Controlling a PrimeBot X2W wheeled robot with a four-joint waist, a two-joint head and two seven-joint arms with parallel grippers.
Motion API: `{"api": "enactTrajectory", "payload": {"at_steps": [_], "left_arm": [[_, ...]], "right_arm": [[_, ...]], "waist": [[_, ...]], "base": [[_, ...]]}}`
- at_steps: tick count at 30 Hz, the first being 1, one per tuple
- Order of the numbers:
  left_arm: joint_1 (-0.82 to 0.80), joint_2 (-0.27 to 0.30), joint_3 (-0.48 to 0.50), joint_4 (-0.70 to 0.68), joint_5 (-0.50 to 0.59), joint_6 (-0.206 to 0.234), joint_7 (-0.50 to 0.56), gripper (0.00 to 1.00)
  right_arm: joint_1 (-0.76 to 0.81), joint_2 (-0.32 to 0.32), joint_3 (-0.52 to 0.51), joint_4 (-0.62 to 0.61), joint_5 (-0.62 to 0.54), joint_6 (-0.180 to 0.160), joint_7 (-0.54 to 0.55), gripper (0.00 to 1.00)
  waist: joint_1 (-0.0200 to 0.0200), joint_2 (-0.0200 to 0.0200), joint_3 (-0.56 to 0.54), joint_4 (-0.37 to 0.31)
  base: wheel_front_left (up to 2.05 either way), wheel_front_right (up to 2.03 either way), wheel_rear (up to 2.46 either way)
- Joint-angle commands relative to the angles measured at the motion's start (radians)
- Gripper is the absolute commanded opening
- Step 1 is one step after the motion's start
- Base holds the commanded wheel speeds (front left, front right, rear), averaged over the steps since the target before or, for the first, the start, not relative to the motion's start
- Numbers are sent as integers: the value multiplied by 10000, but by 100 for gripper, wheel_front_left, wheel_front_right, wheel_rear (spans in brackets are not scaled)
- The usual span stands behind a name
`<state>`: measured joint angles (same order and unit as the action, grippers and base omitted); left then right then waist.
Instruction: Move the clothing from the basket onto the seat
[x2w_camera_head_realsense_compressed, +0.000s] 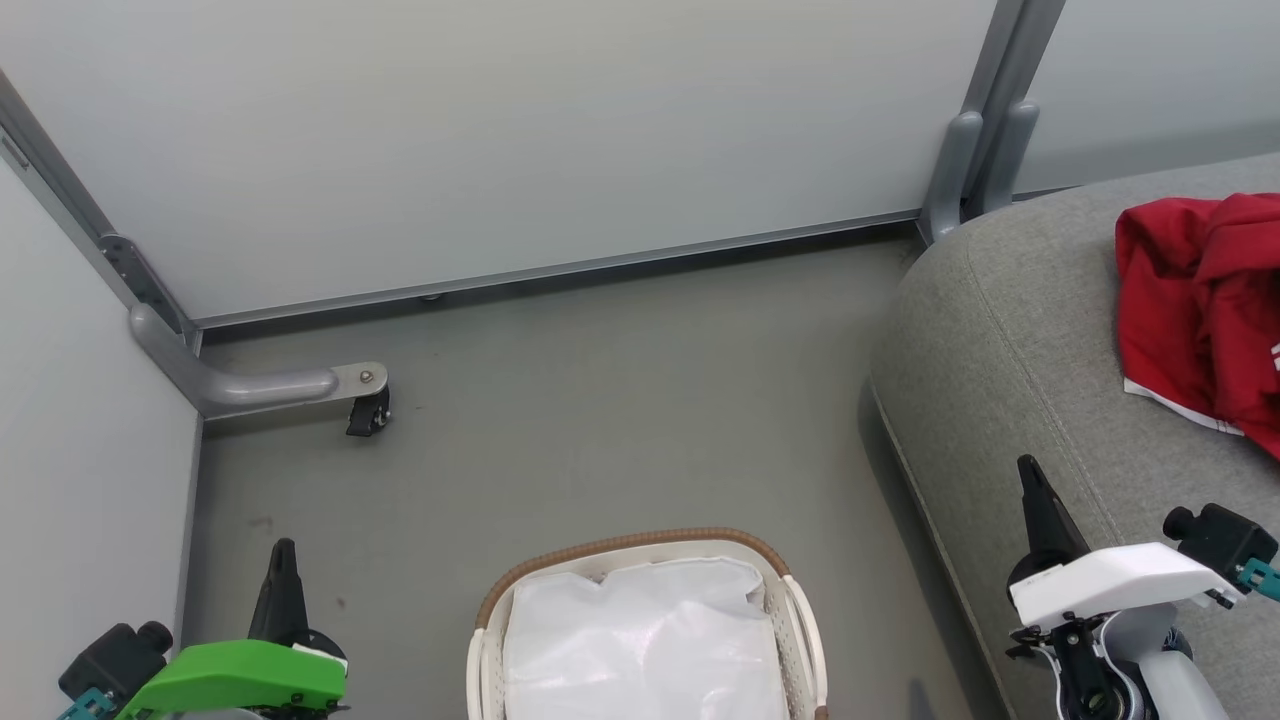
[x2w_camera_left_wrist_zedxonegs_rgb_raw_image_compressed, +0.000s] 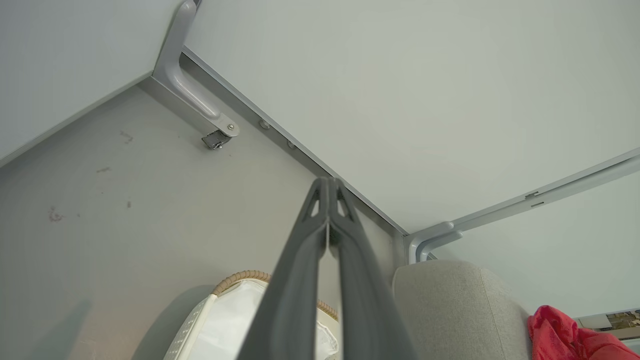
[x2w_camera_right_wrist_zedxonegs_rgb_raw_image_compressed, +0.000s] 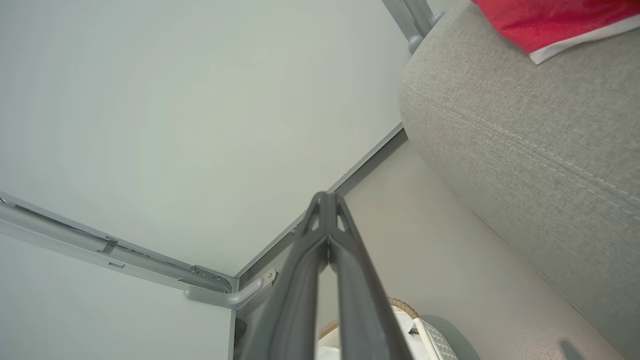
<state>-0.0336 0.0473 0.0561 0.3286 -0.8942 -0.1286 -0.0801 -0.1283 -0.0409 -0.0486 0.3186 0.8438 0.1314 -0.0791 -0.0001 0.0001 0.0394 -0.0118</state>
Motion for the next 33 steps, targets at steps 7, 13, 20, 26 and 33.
{"api": "enactTrajectory", "payload": {"at_steps": [7,13,20,26,33], "left_arm": [[-359,49,112,-238,-1050,-16,261,0],[-416,50,167,-305,-1695,-17,437,0],[-470,50,228,-373,-2417,-20,638,0],[-524,51,274,-440,-2990,-21,803,0],[-554,51,318,-512,-3618,-24,977,0]], "right_arm": [[43,-73,-123,-238,1112,-5,276,0],[50,-78,-182,-295,1807,-6,451,0],[75,-84,-247,-360,2589,-6,646,0],[87,-88,-297,-413,3209,-7,812,0],[111,-93,-354,-470,3881,-7,979,0]], "waist": [[1,-1,-33,11],[1,-1,-59,20],[1,-1,-90,30],[1,-1,-116,38],[1,-1,-146,48]], "base": [[0,0,0],[0,0,0],[0,0,0],[0,0,0],[0,0,0]]}}
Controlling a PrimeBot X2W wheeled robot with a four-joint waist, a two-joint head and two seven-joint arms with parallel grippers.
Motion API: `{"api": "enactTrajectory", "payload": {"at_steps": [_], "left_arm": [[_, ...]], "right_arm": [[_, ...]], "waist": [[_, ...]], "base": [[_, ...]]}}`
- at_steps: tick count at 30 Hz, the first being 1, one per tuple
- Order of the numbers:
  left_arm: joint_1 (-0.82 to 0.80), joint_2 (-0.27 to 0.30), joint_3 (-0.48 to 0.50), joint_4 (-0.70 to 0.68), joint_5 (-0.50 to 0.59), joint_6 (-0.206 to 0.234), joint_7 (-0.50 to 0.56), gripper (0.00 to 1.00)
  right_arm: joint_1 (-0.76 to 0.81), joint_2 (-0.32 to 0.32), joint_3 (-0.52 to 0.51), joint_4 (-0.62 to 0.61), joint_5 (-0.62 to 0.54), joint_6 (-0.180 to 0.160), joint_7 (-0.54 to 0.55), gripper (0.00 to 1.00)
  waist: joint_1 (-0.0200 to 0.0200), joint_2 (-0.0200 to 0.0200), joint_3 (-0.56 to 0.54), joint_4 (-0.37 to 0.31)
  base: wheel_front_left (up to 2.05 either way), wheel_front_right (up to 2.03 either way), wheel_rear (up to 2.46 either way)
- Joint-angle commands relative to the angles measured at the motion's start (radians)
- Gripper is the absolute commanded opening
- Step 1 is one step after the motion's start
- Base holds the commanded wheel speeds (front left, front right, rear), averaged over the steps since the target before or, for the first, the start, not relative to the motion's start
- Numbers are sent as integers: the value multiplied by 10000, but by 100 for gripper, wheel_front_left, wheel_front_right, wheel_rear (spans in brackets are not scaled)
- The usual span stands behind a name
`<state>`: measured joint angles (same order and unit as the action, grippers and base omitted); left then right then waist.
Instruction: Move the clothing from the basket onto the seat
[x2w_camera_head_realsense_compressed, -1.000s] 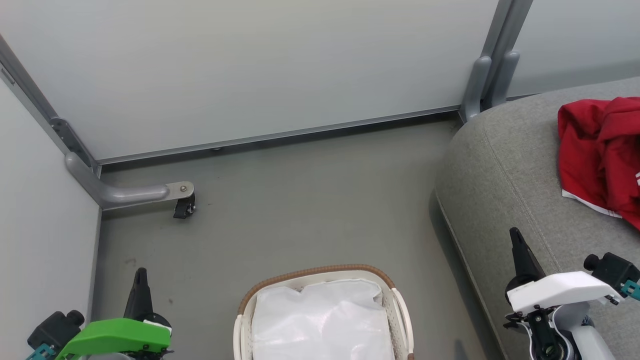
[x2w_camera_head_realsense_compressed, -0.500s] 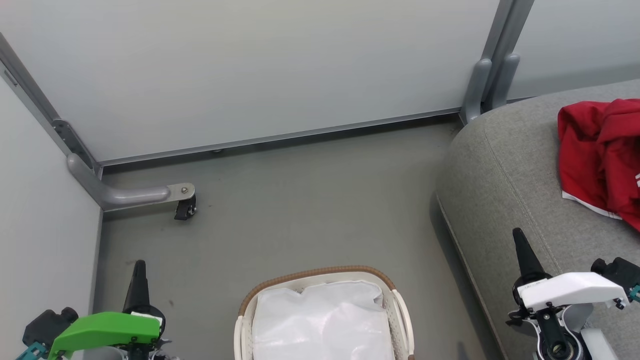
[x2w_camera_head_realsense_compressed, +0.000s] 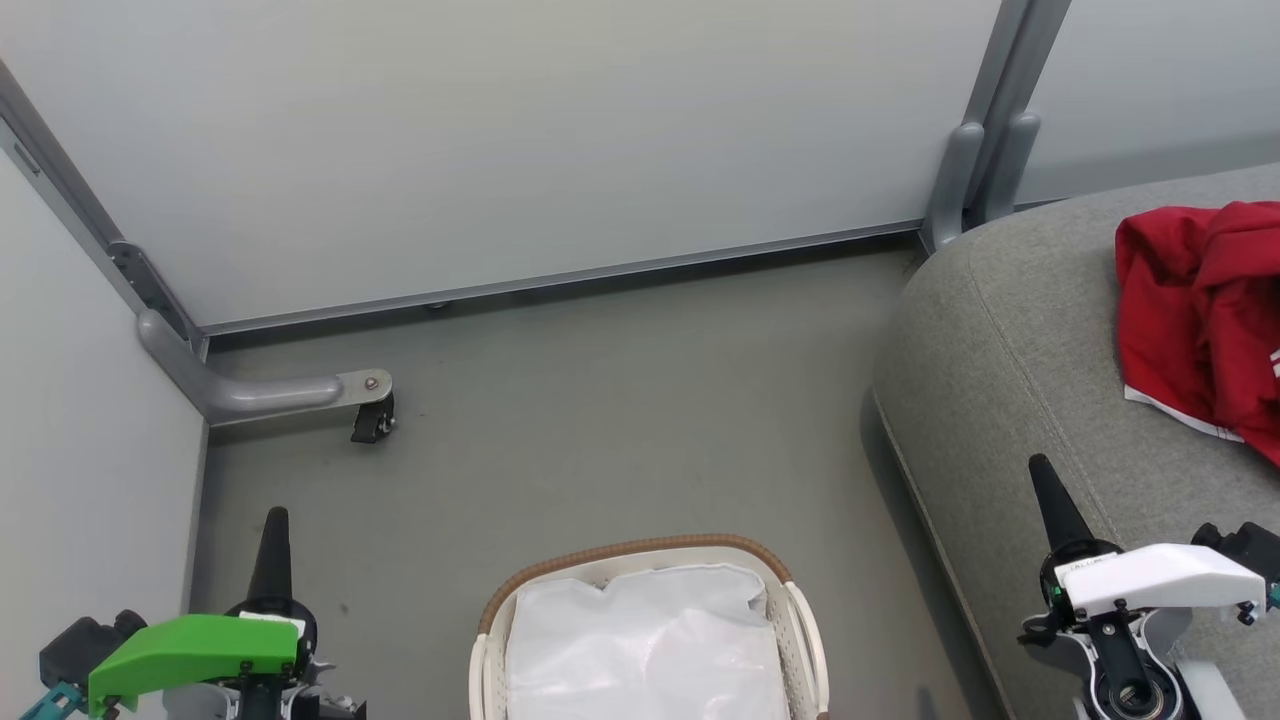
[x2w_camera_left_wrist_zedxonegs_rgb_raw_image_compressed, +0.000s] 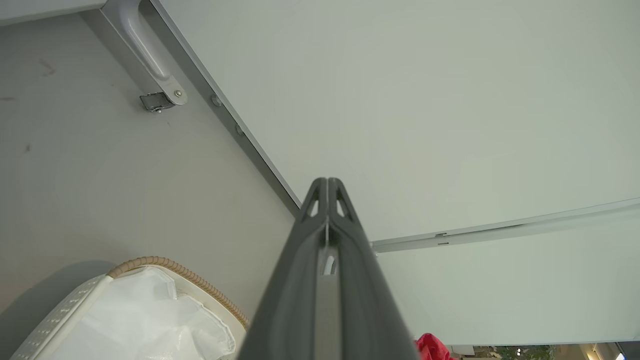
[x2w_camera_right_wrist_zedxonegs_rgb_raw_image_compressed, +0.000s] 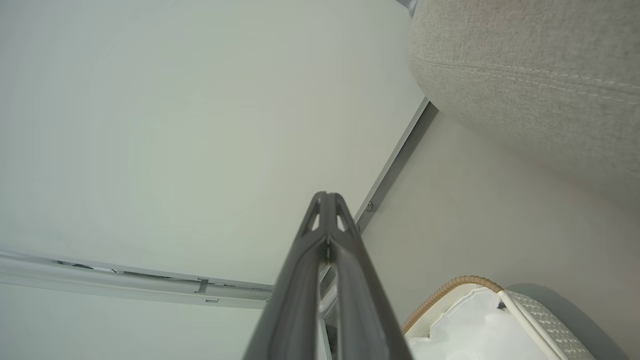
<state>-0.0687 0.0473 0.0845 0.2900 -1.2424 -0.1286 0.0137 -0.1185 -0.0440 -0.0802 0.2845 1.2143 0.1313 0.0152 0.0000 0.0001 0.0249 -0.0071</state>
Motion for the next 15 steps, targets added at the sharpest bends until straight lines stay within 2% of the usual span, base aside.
{"api": "enactTrajectory", "payload": {"at_steps": [1,15], "left_arm": [[-212,51,41,-135,-242,-24,64,0],[-303,52,133,-244,-1390,-28,391,0]], "right_arm": [[16,-63,-47,-137,280,-6,65,0],[61,-71,-155,-229,1513,-6,384,0]], "waist": [[0,-1,-7,3],[0,-1,-68,22]], "base": [[0,0,0],[0,0,0]]}}
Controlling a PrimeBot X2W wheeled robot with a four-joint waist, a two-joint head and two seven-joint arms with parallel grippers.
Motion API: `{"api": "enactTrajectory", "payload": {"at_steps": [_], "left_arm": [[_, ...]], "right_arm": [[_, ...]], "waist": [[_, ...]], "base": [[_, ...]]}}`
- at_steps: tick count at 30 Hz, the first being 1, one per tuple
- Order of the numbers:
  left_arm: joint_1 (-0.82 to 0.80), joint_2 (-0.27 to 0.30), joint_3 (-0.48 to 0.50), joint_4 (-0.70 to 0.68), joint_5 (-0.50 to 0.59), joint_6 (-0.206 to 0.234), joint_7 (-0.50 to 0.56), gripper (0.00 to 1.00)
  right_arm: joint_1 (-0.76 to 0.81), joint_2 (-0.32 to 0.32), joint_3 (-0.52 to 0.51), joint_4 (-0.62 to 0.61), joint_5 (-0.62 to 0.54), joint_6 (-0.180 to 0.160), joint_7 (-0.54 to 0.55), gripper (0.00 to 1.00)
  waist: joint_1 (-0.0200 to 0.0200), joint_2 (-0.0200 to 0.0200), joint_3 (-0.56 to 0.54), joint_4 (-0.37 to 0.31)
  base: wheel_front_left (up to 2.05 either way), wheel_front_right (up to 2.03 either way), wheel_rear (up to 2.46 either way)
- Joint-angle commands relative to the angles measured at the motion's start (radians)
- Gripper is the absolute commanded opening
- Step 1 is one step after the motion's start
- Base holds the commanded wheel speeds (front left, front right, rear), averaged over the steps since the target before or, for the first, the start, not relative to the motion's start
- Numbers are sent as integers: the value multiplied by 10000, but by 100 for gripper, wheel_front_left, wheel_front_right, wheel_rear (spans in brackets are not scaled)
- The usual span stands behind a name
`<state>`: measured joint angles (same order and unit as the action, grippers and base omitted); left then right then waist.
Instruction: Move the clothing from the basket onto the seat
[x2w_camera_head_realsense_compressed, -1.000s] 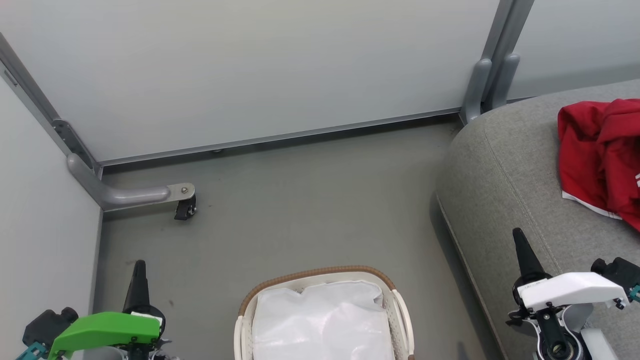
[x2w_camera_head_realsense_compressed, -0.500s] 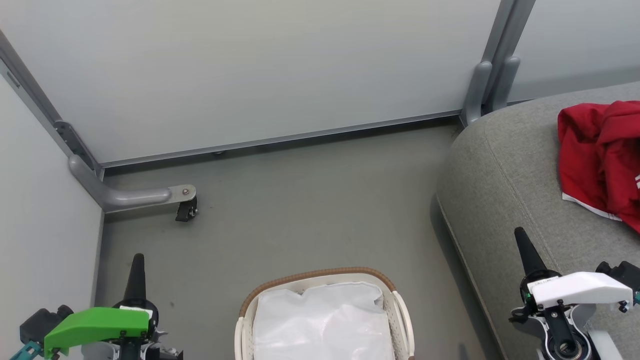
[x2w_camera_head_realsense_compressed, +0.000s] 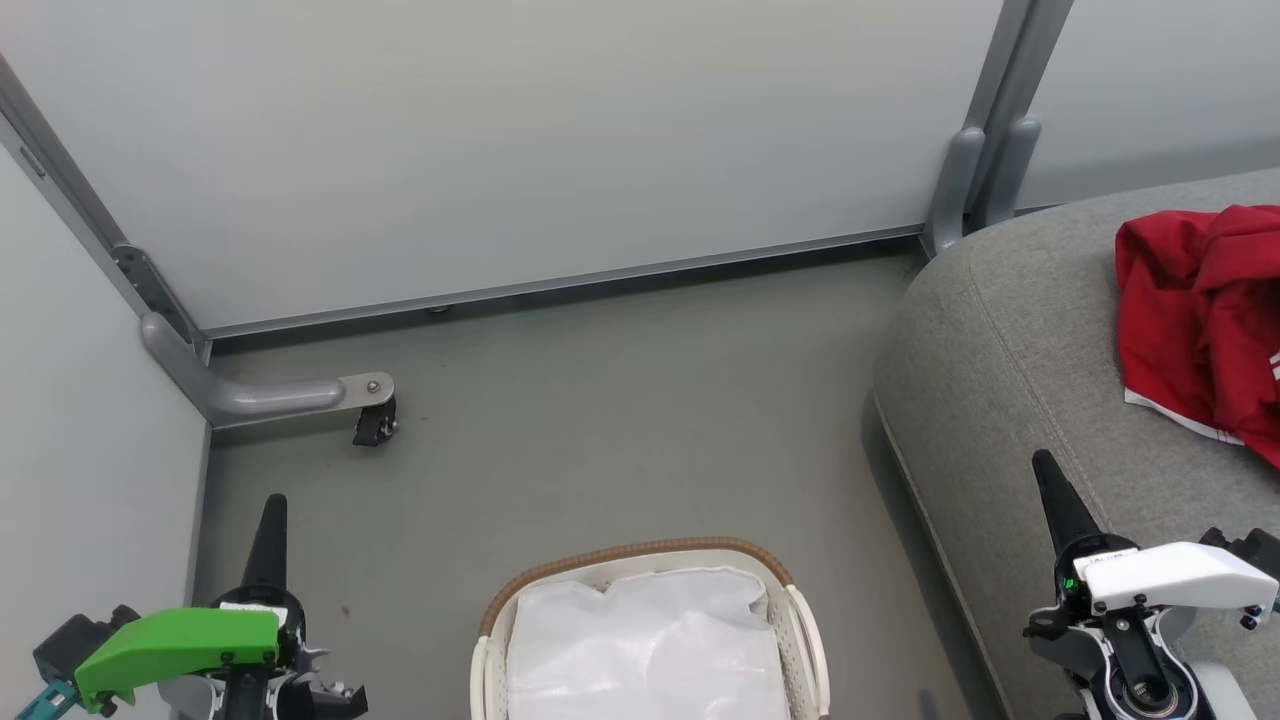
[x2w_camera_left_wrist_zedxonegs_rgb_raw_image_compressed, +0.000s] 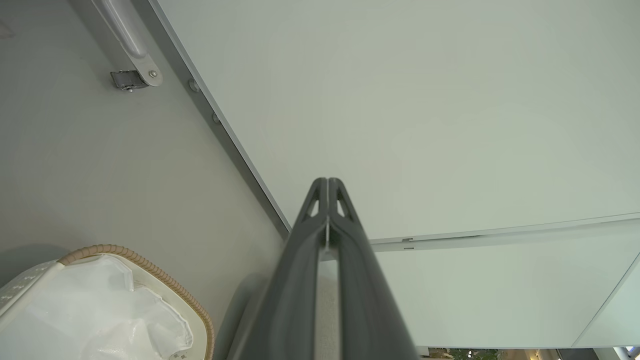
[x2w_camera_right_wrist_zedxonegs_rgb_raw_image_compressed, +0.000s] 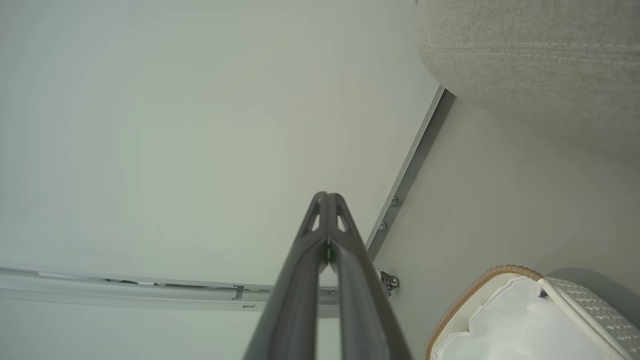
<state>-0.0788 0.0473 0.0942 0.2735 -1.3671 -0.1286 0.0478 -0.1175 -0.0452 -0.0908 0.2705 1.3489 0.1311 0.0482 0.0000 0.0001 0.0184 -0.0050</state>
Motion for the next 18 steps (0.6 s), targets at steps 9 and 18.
{"api": "enactTrajectory", "payload": {"at_steps": [9,18], "left_arm": [[-262,51,97,-145,-816,-31,238,0],[-291,52,150,-217,-1460,-34,409,0]], "right_arm": [[76,-66,-110,-151,881,-5,242,0],[98,-71,-163,-206,1563,-5,410,0]], "waist": [[0,-1,-41,14],[0,-1,-81,27]], "base": [[0,0,0],[0,0,0]]}}
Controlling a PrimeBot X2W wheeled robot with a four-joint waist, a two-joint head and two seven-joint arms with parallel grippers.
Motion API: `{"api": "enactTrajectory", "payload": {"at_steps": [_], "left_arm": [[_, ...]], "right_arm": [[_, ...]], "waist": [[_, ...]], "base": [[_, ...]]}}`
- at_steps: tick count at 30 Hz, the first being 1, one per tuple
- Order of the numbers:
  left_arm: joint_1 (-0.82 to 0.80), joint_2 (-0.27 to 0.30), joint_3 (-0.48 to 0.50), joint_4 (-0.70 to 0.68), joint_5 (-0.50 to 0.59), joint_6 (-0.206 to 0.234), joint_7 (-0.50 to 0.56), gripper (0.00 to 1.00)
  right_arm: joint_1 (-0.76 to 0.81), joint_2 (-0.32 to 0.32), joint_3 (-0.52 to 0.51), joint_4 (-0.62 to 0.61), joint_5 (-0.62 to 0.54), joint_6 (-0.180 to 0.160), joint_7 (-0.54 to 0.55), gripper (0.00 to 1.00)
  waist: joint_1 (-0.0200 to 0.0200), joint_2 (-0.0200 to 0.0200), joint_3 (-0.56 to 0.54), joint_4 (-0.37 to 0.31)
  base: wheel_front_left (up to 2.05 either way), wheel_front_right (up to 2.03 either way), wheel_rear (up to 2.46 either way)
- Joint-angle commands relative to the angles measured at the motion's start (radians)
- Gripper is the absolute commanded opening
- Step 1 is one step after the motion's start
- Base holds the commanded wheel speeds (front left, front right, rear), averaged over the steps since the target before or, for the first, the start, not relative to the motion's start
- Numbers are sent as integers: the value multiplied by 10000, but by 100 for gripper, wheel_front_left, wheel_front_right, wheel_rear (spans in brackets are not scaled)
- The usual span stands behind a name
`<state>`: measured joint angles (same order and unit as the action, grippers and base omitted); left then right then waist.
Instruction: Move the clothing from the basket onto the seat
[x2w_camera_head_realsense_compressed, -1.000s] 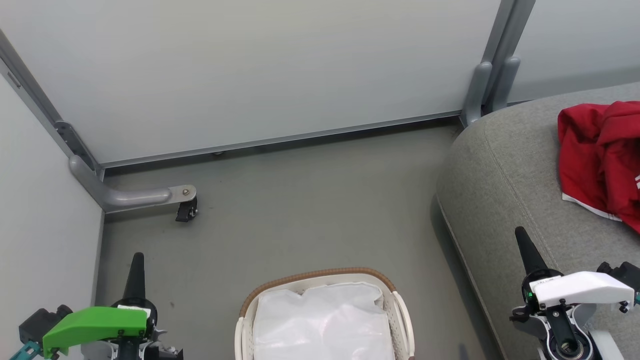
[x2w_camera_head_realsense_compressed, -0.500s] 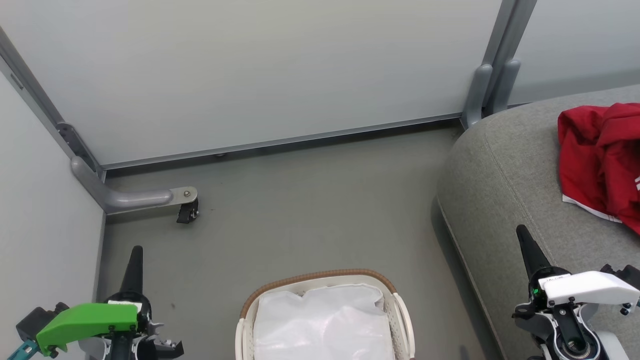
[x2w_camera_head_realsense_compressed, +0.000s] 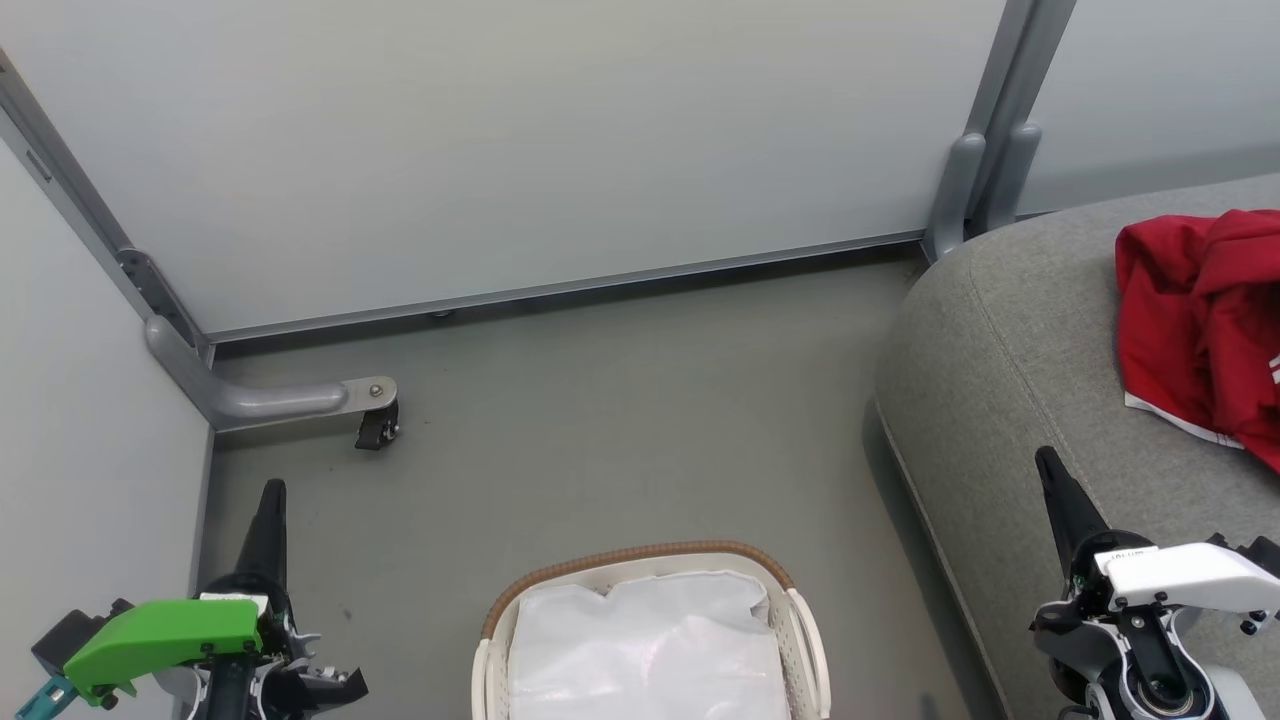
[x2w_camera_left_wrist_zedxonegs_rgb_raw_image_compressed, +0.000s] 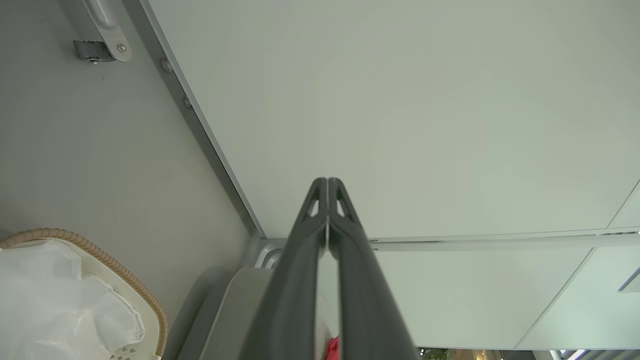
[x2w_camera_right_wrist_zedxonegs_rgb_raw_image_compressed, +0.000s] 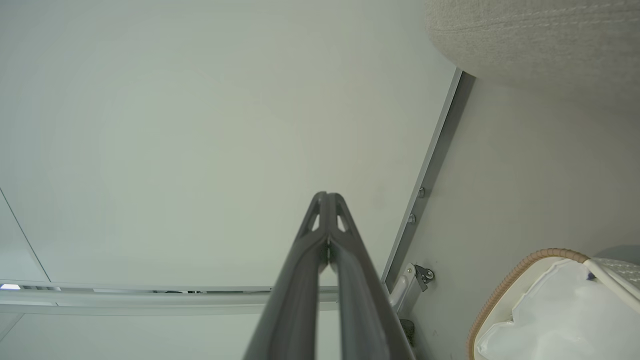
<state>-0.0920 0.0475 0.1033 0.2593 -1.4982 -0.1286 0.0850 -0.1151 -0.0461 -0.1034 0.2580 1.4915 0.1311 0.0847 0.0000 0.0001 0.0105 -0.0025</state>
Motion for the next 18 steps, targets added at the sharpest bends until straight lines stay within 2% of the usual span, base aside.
{"api": "enactTrajectory", "payload": {"at_steps": [1,18], "left_arm": [[-156,50,66,-80,-221,-34,58,0],[-218,51,130,-163,-1158,-39,328,0]], "right_arm": [[77,-62,-44,-87,223,-5,74,0],[121,-69,-129,-161,1228,-5,328,0]], "waist": [[0,-1,-7,3],[0,-1,-74,25]], "base": [[0,0,0],[0,0,0]]}}
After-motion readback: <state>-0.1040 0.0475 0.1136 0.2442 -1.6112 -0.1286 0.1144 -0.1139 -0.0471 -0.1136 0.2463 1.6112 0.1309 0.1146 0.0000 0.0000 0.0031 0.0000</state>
